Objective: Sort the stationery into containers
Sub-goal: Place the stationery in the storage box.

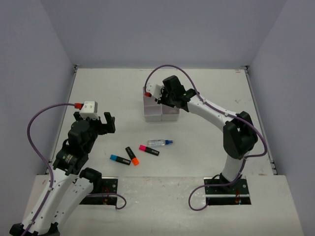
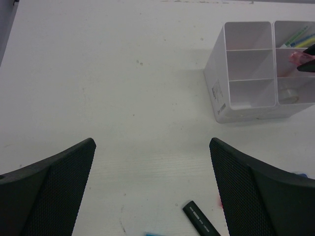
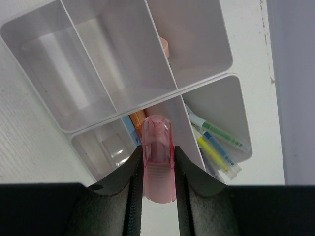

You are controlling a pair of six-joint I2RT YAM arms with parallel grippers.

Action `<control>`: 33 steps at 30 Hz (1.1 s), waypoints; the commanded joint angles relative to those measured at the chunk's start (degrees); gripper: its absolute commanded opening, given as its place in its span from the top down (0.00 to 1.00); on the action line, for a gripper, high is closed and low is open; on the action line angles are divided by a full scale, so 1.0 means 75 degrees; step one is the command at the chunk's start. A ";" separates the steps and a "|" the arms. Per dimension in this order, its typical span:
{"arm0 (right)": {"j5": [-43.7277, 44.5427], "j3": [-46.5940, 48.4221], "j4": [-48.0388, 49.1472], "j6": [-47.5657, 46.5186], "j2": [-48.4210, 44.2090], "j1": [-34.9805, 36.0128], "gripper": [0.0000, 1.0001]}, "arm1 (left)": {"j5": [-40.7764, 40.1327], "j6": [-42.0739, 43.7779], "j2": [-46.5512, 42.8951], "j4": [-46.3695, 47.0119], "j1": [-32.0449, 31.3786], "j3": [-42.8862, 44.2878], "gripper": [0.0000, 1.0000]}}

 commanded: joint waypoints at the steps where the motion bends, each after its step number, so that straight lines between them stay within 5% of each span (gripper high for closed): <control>1: -0.0043 0.0496 0.0061 -0.0764 0.0485 0.0016 1.00 | 0.0174 -0.0002 -0.0061 0.0379 -0.0005 -0.0063 0.00; 9: 0.0131 0.0512 0.0230 -0.0829 0.0639 -0.0007 0.95 | 0.0411 0.0076 -0.0049 0.0436 0.0007 -0.0083 0.00; 23: 0.0262 0.0342 0.0264 -0.0866 0.0556 -0.0021 0.68 | 0.0633 0.0123 -0.0061 0.0461 -0.0003 -0.0095 0.00; 33: 0.0283 0.0281 0.0226 -0.0875 0.0502 -0.0038 0.62 | 0.0725 0.0154 -0.0084 0.0461 0.0007 -0.0106 0.00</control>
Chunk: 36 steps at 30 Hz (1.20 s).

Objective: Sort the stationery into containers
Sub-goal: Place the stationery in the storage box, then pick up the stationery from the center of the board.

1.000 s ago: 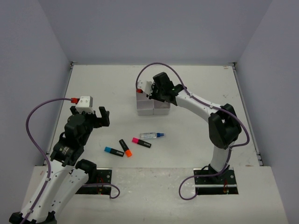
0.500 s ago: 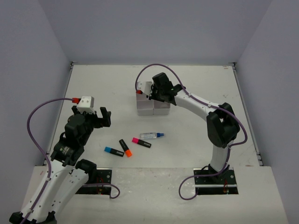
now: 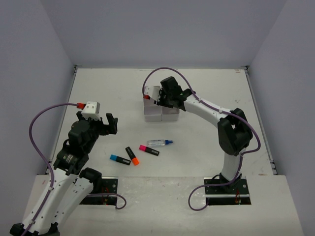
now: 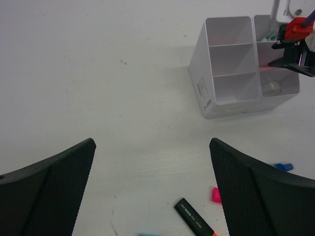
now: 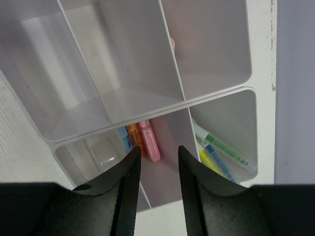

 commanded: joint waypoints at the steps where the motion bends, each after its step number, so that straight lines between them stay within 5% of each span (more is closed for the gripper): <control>1: 0.0113 0.0053 0.0121 -0.0096 -0.0184 -0.0025 0.63 | 0.0136 0.0147 -0.0066 0.0312 0.0007 -0.0004 0.00; 10: -0.0308 -0.0241 0.0092 0.1570 -0.2068 0.0089 0.64 | -0.0265 -0.0035 0.0068 0.0229 0.0007 0.0026 0.00; 16: 0.1168 -0.2488 0.1147 0.6299 -0.4571 0.0312 0.62 | -0.1833 -0.1364 0.0861 -0.0419 0.0007 0.0393 0.00; 20: 0.2956 -0.4005 0.0723 0.8522 -0.5551 0.0315 0.59 | 0.0148 -0.0674 0.1419 -0.0372 -0.0003 0.0635 0.00; 22: 0.3288 -0.4600 0.0637 0.9931 -0.6268 0.0293 0.06 | 0.1460 -0.0262 0.1478 0.0104 -0.0026 0.0663 0.00; 26: 0.1844 -0.5392 0.0617 1.0172 -0.7079 -0.0072 0.01 | 0.3352 -0.0044 0.1798 0.0524 -0.0120 0.1218 0.00; 36: 0.0955 -0.5480 0.0254 1.0210 -0.8306 -0.0177 0.01 | 0.2049 0.1706 0.6323 -0.0735 -0.3305 0.3293 0.00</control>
